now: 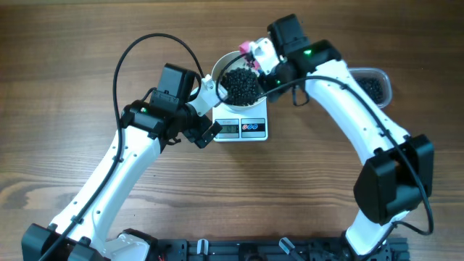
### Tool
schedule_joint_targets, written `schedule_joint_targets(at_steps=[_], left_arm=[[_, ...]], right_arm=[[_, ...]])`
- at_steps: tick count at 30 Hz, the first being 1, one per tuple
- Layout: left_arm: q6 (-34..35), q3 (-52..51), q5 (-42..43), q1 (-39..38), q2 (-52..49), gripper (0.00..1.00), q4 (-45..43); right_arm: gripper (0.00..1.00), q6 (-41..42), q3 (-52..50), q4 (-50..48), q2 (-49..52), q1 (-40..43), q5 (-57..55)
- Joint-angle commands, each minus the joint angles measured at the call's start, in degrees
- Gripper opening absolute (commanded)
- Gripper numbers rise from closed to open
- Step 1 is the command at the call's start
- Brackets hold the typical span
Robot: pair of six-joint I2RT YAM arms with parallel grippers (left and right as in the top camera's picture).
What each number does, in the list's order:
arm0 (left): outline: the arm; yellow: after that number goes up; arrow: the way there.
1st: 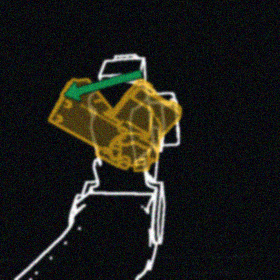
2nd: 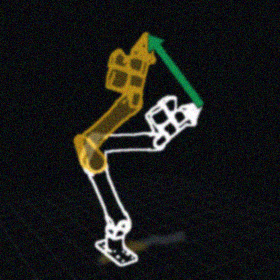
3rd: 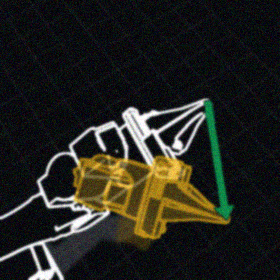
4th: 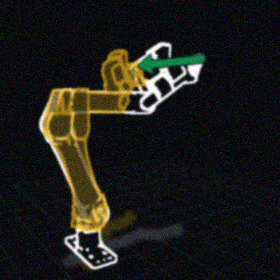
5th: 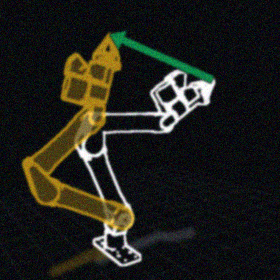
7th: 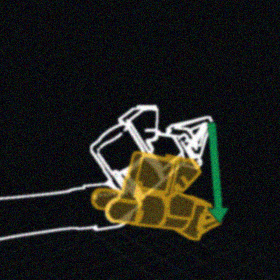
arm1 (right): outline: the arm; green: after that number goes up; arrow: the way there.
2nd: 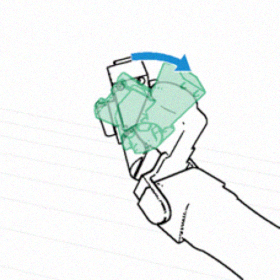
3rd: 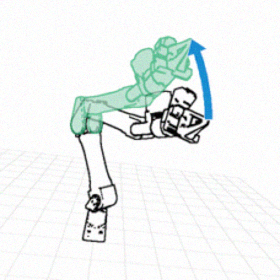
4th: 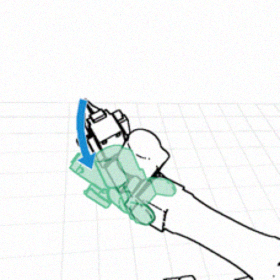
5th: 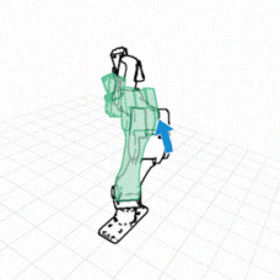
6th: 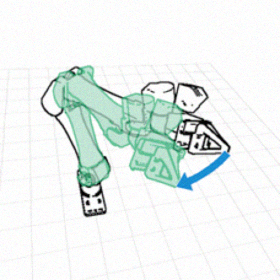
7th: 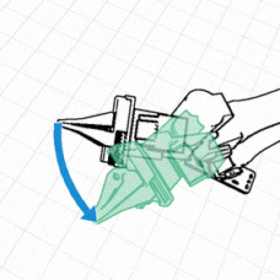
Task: Scoop item into bowl and weigh 150g on scale
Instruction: 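Carry the scoop left over the white bowl and tip beans in, then return the scoop right to the bean tub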
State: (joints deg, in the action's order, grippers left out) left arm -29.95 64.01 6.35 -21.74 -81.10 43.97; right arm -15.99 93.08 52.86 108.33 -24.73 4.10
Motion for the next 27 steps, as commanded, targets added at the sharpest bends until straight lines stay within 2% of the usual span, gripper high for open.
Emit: schedule_joint_targets(at_steps=[1,4,17,22,27], left_arm=[[-1.14,-0.20,0.90,0.11,0.48,1.00,0.04],[-1.14,-0.20,0.90,0.11,0.48,1.00,0.04],[-1.14,-0.20,0.90,0.11,0.48,1.00,0.04],[-1.14,-0.20,0.90,0.11,0.48,1.00,0.04],[-1.14,-0.20,0.90,0.11,0.48,1.00,0.04]], right_arm=[[0.04,-2.56,1.49,0.37,0.42,-2.45,-12.59],[0.04,-5.07,1.49,0.48,0.42,-3.41,-13.55],[0.04,-4.96,1.49,0.33,-1.09,-2.84,-12.79],[0.04,-4.44,1.49,0.33,-5.49,2.29,-7.52],[0.04,-1.53,1.49,0.79,-9.99,11.85,-1.95]])
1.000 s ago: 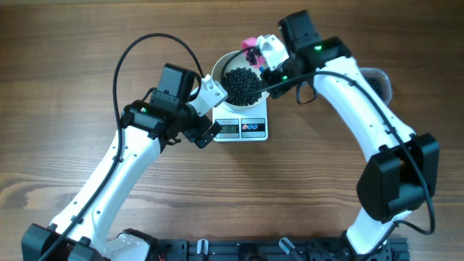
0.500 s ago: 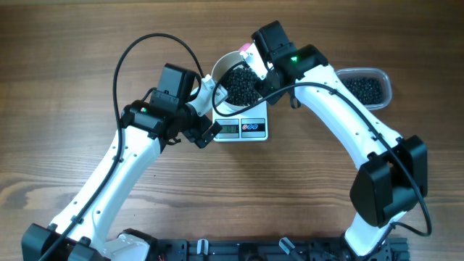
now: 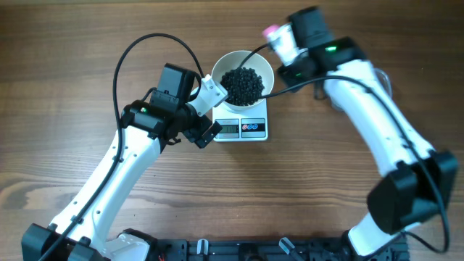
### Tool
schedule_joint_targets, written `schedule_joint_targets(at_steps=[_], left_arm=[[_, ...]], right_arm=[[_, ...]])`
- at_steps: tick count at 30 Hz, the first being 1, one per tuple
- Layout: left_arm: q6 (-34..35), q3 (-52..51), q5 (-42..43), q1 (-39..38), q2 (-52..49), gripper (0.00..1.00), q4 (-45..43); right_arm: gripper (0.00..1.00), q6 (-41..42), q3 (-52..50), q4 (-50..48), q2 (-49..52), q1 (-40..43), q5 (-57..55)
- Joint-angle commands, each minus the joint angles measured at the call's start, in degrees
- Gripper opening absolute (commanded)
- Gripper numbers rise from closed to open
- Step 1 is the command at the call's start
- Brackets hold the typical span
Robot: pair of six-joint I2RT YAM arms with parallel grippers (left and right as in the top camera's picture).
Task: Scoop item into bowl and weigh 150g on scale
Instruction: 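Return the scoop right to the bean tub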
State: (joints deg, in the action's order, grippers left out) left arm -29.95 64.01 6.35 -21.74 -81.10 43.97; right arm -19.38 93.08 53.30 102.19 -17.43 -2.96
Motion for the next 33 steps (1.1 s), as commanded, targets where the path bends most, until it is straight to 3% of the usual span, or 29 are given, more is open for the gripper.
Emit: schedule_joint_targets(at_steps=[1,14,22,33], left_arm=[[-1.14,-0.20,0.90,0.11,0.48,1.00,0.04],[-1.14,-0.20,0.90,0.11,0.48,1.00,0.04],[-1.14,-0.20,0.90,0.11,0.48,1.00,0.04],[-1.14,-0.20,0.90,0.11,0.48,1.00,0.04]], right_arm=[[0.04,2.82,1.49,0.61,-4.61,7.13,5.88],[0.04,2.89,-0.07,14.23,-5.97,26.91,6.91],[0.04,1.40,-6.14,16.02,-5.97,28.61,6.49],[0.04,2.56,-6.47,15.41,-5.97,28.61,6.51]])
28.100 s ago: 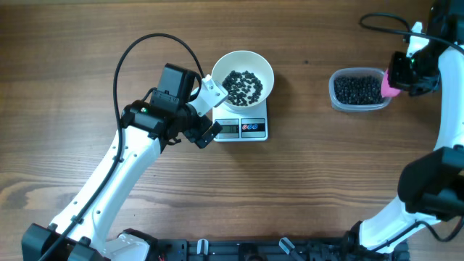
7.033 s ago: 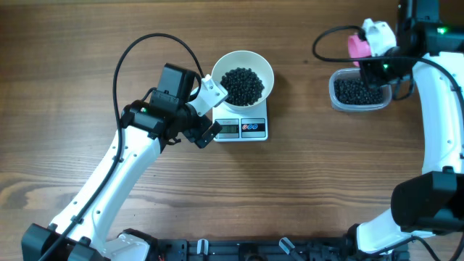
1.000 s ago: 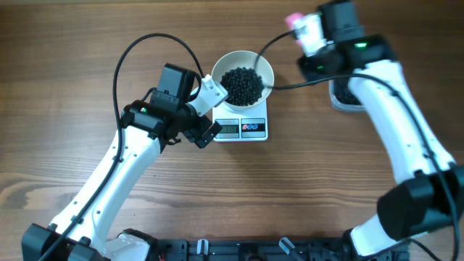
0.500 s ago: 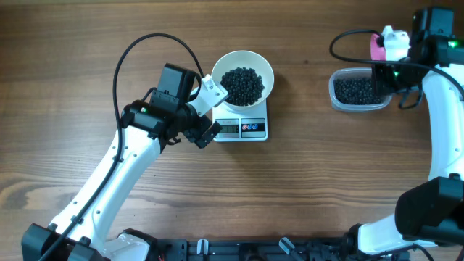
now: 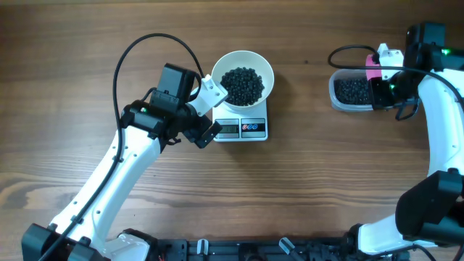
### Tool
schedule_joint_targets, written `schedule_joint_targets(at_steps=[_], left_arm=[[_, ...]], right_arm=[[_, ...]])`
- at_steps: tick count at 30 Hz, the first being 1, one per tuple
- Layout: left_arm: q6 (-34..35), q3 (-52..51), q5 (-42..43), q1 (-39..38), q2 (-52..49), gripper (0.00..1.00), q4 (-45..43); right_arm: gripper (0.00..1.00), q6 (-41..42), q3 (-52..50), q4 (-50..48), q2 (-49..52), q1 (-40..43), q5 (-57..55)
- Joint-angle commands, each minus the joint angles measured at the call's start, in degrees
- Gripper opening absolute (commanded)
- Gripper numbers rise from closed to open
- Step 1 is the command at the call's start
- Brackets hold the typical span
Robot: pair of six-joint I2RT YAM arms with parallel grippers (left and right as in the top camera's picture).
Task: Scoop item into bowl and weigh 150g on scale
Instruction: 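Return the scoop right to the bean tub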
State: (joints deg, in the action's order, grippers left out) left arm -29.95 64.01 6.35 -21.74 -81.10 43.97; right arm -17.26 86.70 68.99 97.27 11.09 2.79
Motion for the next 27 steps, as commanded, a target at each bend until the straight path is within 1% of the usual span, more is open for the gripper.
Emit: schedule_joint_targets(at_steps=[1,3,5,6,9,13,16,20,23,27], left_arm=[[-1.14,-0.20,0.90,0.11,0.48,1.00,0.04],[-1.14,-0.20,0.90,0.11,0.48,1.00,0.04],[-1.14,-0.20,0.90,0.11,0.48,1.00,0.04],[-1.14,-0.22,0.90,0.11,0.48,1.00,0.04],[-1.14,-0.20,0.90,0.11,0.48,1.00,0.04],[-1.14,-0.20,0.90,0.11,0.48,1.00,0.04],[-1.14,-0.20,0.90,0.11,0.48,1.00,0.04],[-1.14,-0.20,0.90,0.11,0.48,1.00,0.04],[-1.14,-0.20,0.90,0.11,0.48,1.00,0.04],[-1.14,-0.20,0.90,0.11,0.48,1.00,0.04]], right_arm=[[0.04,2.89,-0.09,-0.28,-1.05,0.09,0.79],[0.04,7.21,-0.09,-0.46,-1.05,0.09,1.86],[0.04,18.16,-0.09,-0.74,-1.05,0.07,5.62],[0.04,20.90,-0.09,-1.36,-1.05,0.07,7.85],[0.04,26.38,-0.09,-4.31,-1.03,-0.15,11.19],[0.04,26.21,-0.09,-5.20,-0.87,-0.31,11.26],[0.04,22.45,-0.09,-3.93,0.04,-0.31,10.16],[0.04,14.08,-0.09,-0.61,2.60,-0.31,4.87],[0.04,4.81,-0.09,0.87,5.53,-0.42,-2.25],[0.04,-3.63,-0.09,0.52,8.52,-0.39,-14.75]])
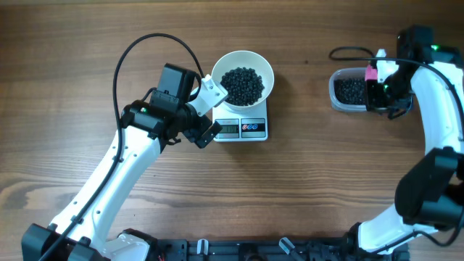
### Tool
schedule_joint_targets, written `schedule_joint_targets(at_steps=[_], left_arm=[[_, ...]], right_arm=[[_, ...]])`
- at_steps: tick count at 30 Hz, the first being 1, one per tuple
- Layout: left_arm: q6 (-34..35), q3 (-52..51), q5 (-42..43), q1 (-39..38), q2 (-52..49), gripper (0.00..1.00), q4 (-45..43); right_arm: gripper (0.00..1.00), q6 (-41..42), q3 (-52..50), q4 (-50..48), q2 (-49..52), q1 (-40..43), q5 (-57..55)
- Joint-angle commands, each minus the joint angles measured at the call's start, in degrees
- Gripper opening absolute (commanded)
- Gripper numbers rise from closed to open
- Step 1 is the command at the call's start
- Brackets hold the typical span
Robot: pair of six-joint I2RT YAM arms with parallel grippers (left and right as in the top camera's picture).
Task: Scoop item into bowl and weigh 150g on scale
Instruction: 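Return the scoop right to the bean tub, then scoop beans from the tub and lift the scoop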
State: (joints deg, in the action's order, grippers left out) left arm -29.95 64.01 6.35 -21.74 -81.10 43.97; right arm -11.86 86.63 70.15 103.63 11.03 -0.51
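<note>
A white bowl heaped with small black beans stands on the white scale; the scale's display is too small to read. My left gripper sits at the scale's left edge, open, with one white finger against the bowl's left rim and the dark one beside the scale. Far right, a clear container holds more black beans. My right gripper is shut on the pink scoop at the container's right end, with the scoop's tip hidden under the gripper.
A black cable loops from the right arm just behind the container. The left arm's cable arcs over the table to the left of the bowl. Bare wooden tabletop lies between scale and container.
My right wrist has shifted a little to the left and the scoop sits slightly closer over the container's right end. The left arm, bowl and scale are unchanged.
My right gripper first held the pink scoop over the bowl's far rim. Then it was lifted off behind the bowl's right side. After that it was across the table at the bean container, where it stays now. My left gripper stayed by the bowl throughout.
</note>
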Motion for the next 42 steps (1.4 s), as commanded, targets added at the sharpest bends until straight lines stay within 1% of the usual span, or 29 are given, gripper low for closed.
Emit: schedule_joint_targets(at_steps=[1,3,8,10,14,18,22,26,31,36,39,42], left_arm=[[-1.14,-0.20,0.90,0.11,0.48,1.00,0.04],[-1.14,-0.22,0.90,0.11,0.48,1.00,0.04],[-1.14,-0.20,0.90,0.11,0.48,1.00,0.04],[-1.14,-0.20,0.90,0.11,0.48,1.00,0.04],[-1.14,-0.22,0.90,0.11,0.48,1.00,0.04],[-1.14,-0.20,0.90,0.11,0.48,1.00,0.04],[-1.14,-0.22,0.90,0.11,0.48,1.00,0.04],[-1.14,-0.20,0.90,0.11,0.48,1.00,0.04],[-1.14,-0.20,0.90,0.11,0.48,1.00,0.04],[-1.14,-0.20,0.90,0.11,0.48,1.00,0.04],[-1.14,-0.22,0.90,0.11,0.48,1.00,0.04],[-1.14,-0.20,0.90,0.11,0.48,1.00,0.04]], right_arm=[[0.04,-10.51,-0.02,-1.33,2.47,-0.33,-12.94],[0.04,-15.10,-0.02,-3.80,2.67,-0.35,-15.43],[0.04,-21.88,-0.02,-7.85,2.86,-0.35,-22.12],[0.04,-24.15,-0.02,-8.11,3.04,-0.35,-22.14],[0.04,-24.13,-0.02,-8.17,3.06,-0.52,-19.41],[0.04,-25.18,-0.02,-7.78,3.06,-3.08,-16.50],[0.04,-26.21,-0.48,-5.51,3.21,-3.93,-17.05],[0.04,-26.08,-3.13,-5.77,4.31,-3.96,-19.74],[0.04,-25.00,-3.67,-6.95,6.86,-3.93,-24.70],[0.04,-24.17,-3.67,-6.60,7.91,-4.81,-23.61],[0.04,-27.41,-3.67,-5.16,7.91,-7.78,-21.88],[0.04,-28.50,-3.67,-4.46,7.91,-9.84,-21.31]])
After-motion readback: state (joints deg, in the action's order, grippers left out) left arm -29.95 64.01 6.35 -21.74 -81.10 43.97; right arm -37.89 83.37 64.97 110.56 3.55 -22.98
